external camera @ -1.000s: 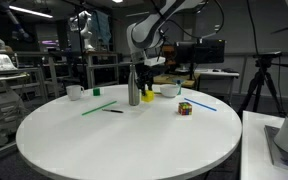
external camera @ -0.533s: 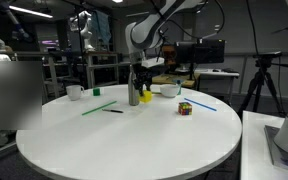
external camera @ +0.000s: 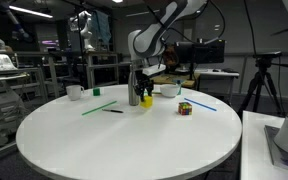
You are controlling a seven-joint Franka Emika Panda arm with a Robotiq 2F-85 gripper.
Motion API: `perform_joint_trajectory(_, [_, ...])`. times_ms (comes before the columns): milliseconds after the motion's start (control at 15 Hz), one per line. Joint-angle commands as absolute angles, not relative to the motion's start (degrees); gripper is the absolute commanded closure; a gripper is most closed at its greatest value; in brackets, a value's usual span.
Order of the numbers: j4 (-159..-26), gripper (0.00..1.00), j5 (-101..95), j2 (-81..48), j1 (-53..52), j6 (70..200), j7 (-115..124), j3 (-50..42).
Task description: Take the yellow block and put it on the table
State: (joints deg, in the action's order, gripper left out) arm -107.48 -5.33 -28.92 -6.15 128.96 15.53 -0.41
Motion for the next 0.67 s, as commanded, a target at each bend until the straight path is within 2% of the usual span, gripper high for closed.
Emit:
perform_joint_trajectory(0, [-107.3,0.7,-6.2,-30.8,-7.0,131.4,17.6,-1.9])
perform_joint_trajectory(467, [-106.1,0.7,-6.2,-33.4,-7.0,131.9,17.3,-2.9])
perform_joint_trajectory(533, [-106.2,0.2,-6.5,-33.3,-7.2,132.0,17.5,-3.1])
perform_joint_trajectory(600, [-106.3,0.18,-6.5,-33.1,-7.2,131.8,17.5,-3.2])
